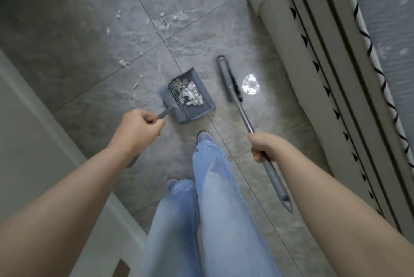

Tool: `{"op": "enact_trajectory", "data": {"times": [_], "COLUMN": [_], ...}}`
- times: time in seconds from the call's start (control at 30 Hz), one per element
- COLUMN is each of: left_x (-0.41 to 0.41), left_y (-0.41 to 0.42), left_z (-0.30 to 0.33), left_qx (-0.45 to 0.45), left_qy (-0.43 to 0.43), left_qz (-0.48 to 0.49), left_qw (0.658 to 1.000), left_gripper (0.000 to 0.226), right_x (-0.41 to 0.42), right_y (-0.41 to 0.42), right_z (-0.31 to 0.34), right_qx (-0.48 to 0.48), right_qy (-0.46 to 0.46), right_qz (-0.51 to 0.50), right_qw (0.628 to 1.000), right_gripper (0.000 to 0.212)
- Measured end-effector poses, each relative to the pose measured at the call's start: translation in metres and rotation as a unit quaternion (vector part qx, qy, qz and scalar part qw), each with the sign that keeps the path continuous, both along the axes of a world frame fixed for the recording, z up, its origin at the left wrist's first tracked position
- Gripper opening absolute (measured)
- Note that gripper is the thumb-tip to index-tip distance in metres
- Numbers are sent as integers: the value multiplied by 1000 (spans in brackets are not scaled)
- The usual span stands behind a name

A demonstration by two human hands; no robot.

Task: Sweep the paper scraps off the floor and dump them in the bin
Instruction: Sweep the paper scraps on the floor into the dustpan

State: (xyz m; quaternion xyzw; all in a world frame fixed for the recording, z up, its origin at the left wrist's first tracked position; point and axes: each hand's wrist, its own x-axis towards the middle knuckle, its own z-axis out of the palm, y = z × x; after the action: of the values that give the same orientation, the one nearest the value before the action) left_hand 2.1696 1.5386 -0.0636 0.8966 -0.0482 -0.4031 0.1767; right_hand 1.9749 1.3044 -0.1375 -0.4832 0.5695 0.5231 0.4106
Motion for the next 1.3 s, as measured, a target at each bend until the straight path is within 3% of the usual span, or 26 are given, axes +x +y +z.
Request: {"op": "enact_trajectory", "data": {"times": [0.13,0.27,0.5,0.67,0.87,1.0,1.3], "left_x": [0,0,0,2,3,7,66], "left_y": [-2,-3,4,7,16,26,161], "left_z": [2,-3,-6,-3,-8,-4,32], "left_qx": [5,-2,-18,-29,-71,-90,-85], "left_qy": [10,4,7,30,61,87,74], "left_qz": [2,2,-9,3,-3,23,82], "left_qw": [1000,1000,1000,999,996,992,990], "left_gripper": [28,28,32,34,24,36,37], "right_x": [-20,-18,11,-10,8,28,73], "right_y": [16,35,61,86,92,100,205], "right_z": [25,22,17,33,20,15,62], "right_qx": [16,-44,-5,-28,-113,-96,-92], "right_qy": [-42,-36,-20,-26,5,-4,-51], "right_qz": [-83,-38,26,-49,-33,-104,-68], "right_qw": [995,998,999,998,993,990,992], "right_gripper": [36,40,34,37,35,38,40]}}
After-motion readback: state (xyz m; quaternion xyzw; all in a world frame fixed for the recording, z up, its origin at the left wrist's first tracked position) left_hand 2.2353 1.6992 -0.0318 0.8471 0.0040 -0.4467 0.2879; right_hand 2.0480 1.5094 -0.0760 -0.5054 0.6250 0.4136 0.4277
